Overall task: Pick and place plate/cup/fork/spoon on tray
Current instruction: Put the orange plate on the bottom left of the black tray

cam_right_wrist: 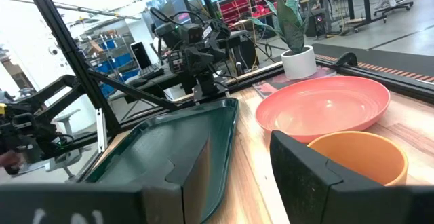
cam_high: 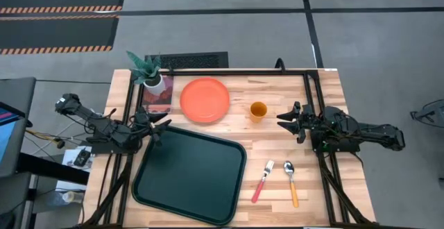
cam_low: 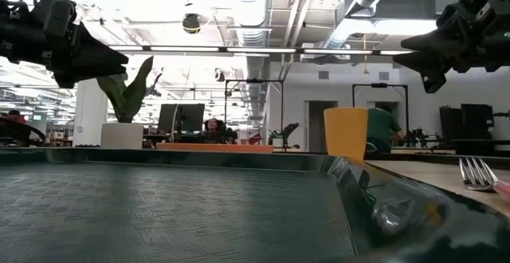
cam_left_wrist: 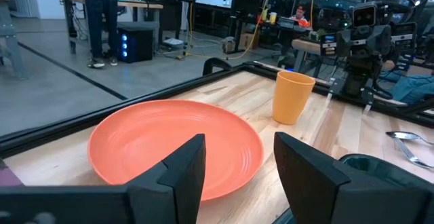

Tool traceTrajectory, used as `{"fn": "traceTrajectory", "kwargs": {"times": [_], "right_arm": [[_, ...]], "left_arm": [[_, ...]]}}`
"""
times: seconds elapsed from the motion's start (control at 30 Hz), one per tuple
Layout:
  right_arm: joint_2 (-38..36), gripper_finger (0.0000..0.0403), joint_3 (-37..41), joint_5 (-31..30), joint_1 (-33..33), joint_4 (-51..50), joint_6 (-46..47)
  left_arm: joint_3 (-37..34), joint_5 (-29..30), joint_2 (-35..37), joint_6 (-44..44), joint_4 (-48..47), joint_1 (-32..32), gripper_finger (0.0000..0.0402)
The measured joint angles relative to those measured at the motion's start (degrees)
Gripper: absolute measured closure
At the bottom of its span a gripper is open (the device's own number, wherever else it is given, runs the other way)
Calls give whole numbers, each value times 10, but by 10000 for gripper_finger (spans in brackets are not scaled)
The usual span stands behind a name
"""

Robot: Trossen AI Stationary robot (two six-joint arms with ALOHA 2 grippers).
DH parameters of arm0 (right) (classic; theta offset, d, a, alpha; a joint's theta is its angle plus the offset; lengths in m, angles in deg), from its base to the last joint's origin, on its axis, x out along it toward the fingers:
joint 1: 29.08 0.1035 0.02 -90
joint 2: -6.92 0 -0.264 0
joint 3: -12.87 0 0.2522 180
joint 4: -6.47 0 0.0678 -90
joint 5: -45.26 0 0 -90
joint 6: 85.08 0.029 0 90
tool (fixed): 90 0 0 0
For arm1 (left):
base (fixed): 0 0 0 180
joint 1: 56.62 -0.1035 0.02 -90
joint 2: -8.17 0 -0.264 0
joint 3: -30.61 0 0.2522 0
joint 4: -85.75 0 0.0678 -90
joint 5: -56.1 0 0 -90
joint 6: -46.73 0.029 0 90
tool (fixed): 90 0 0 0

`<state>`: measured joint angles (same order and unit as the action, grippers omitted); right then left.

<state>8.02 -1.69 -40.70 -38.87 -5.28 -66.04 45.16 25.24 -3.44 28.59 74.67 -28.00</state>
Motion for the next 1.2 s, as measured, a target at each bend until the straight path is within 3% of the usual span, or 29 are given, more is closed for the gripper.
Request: {"fn": "traceTrajectory", "kwargs": {"times": [0.07,0.2,0.37,0.53,0.73,0.93,1.1,1.2], "right_arm": [[0,223,0,0,0,0,0],[0,222,0,0,0,0,0],[0,223,0,0,0,0,0],[0,221,0,0,0,1,0],[0,221,0,0,0,0,0],[0,222,1,-29,0,9,15],[0,224,1,-26,1,12,198],[0,224,1,-34,-1,14,285]], "left_arm": [[0,-35,0,-58,9,0,237],[0,-101,0,-278,19,0,237],[0,-117,0,-474,18,0,237],[0,-74,0,-602,20,0,237],[0,-63,0,-647,7,0,237],[0,-56,0,-572,6,0,237],[0,-50,0,-576,19,0,237],[0,-84,0,-590,65,0,237]]}}
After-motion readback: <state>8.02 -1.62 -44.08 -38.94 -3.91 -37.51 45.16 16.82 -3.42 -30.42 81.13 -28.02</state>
